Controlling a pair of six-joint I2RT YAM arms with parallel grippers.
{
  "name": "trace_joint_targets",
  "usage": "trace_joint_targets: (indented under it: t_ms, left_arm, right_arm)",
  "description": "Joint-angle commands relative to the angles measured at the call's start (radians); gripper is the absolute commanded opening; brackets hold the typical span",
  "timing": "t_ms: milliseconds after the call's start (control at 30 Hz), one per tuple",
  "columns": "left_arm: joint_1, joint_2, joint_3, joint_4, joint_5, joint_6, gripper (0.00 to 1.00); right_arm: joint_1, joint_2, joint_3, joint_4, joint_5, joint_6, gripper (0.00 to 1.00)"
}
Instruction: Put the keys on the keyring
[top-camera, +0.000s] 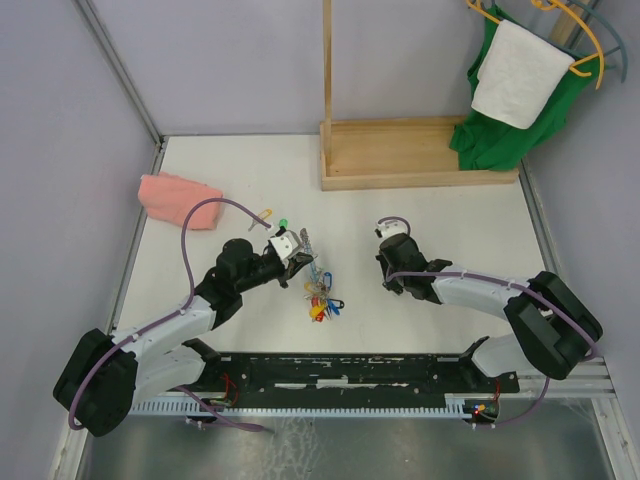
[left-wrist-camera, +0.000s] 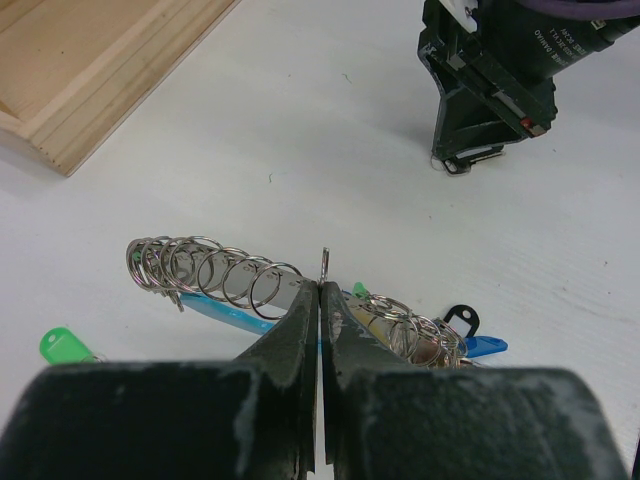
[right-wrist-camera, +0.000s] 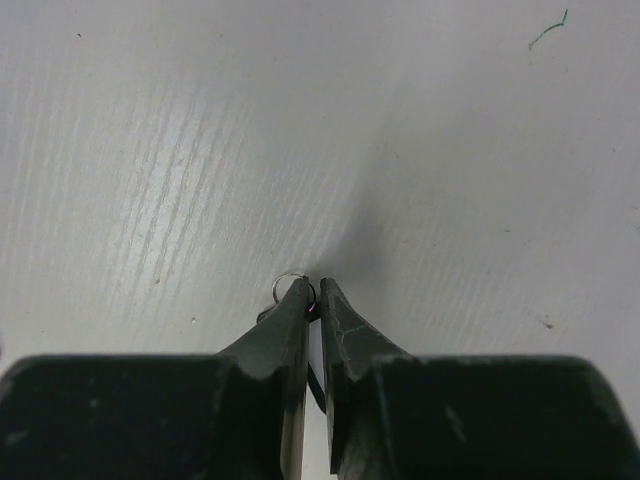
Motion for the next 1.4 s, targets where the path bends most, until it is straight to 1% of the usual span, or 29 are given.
trace_joint_targets:
  t_ms: [0,67,167,300,633,833,967,1133,1233,1333,1367]
  left_arm:
    - [-0.003,-0.004,0.032,0.042,0.027,-0.028,0.03]
    - [-0.003,-0.005,0.032,0.042,0.026,-0.027,0.03]
    - [-0.003,-0.008,0.031,0.042,0.026,-0.027,0.03]
    - [-0.002,-0.01,0.03,0.042,0.026,-0.028,0.03]
    - [-0.003,-0.008,0.03,0.042,0.027,-0.026,0.03]
    - [-0.003,-0.005,0.033,0.042,0.031,-0.027,0.03]
    - [-0.003,-0.002,0.033,0.041,0.032,-0.027,0.03]
    - [-0.003,-0.004,0.033,0.042,0.032,-0.027,0.03]
    - [-0.003,-0.001,0.033,0.042,0.034,-0.027,0.03]
    - [-0.003,-0.004,0.033,0.042,0.034,-0.027,0.03]
    - [-0.002,-0.004,0.032,0.042,0.034,-0.027,0.03]
  right_arm:
    - [0.005,-0.029,0.041,0.001,0.0,0.032,0.17]
    - [0.004,-0.033,0.05,-0.013,-0.005,0.041,0.18]
    - [0.003,-0.054,0.059,-0.033,-0.006,0.064,0.23]
    - [0.0,-0.081,0.073,-0.067,-0.026,0.08,0.27]
    - [-0.018,-0.037,0.074,-0.055,-0.082,0.08,0.27]
    - [-0.018,-0.02,0.071,-0.064,-0.09,0.065,0.27]
    - [-0.019,-0.01,0.071,-0.064,-0.096,0.055,0.22]
    - [-0.019,-0.015,0.081,-0.075,-0.124,0.048,0.22]
    - [-0.019,-0.016,0.09,-0.1,-0.122,0.044,0.19]
    - [-0.019,-0.01,0.102,-0.125,-0.114,0.041,0.13]
    - [-0.019,-0.009,0.11,-0.14,-0.111,0.038,0.08]
